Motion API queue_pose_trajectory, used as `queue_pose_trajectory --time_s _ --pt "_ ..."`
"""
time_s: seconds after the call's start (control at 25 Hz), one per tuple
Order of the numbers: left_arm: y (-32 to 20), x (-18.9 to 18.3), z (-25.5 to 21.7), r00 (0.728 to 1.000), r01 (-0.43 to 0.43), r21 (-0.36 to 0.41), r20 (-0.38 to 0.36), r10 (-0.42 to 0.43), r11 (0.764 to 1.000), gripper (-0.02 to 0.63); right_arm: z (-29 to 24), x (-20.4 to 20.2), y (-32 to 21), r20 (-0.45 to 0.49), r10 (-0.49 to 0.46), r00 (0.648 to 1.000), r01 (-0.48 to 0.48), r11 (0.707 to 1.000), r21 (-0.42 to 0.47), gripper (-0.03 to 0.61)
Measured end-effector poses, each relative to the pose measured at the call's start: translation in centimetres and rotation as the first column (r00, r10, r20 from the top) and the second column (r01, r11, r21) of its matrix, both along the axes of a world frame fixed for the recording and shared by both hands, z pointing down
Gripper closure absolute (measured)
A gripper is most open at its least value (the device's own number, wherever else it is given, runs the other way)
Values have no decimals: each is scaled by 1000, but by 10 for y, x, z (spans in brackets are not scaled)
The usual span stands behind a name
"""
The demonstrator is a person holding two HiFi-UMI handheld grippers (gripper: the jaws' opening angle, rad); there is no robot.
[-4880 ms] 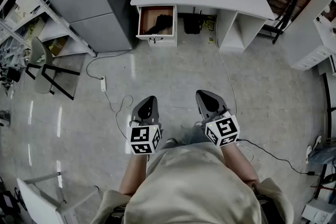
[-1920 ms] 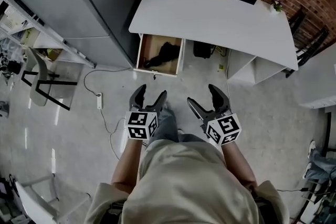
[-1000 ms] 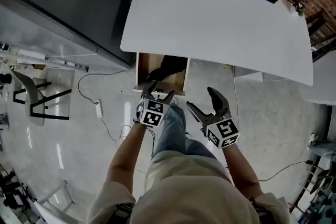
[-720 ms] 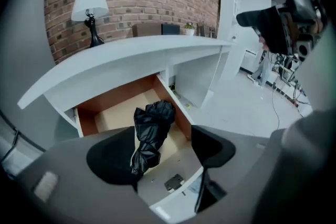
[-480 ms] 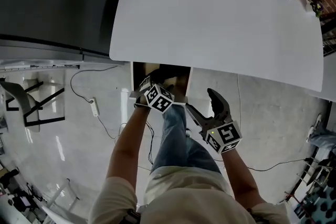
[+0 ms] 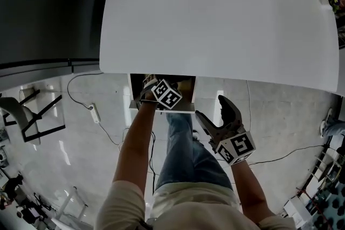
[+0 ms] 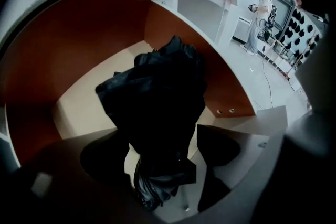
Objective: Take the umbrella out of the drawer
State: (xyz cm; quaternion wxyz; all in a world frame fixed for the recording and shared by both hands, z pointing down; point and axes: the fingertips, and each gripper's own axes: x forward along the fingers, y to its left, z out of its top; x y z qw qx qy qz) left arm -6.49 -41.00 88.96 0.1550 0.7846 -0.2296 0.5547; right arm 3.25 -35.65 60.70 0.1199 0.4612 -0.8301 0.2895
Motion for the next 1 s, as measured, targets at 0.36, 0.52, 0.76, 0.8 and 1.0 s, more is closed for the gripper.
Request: queue_pose_trajectory --time_s 0.36,0.52,0.76,0.8,1.0 --pt "-15 -1 32 994 26 102 99 -36 994 224 27 9 6 7 34 999 -33 998 -59 212" --pt "-21 -5 32 991 17 154 126 -37 988 272 28 12 6 6 32 999 -31 998 -55 212" --pt "-11 -9 25 990 -37 130 143 18 991 344 16 14 12 8 29 1000 -28 999 -26 212" --pt "-9 -10 21 989 -44 134 144 25 990 345 13 14 13 8 25 1000 -25 1000 -19 212" --pt "3 -14 -11 993 -46 175 117 26 983 347 -6 21 27 20 23 1000 -23 1000 21 212"
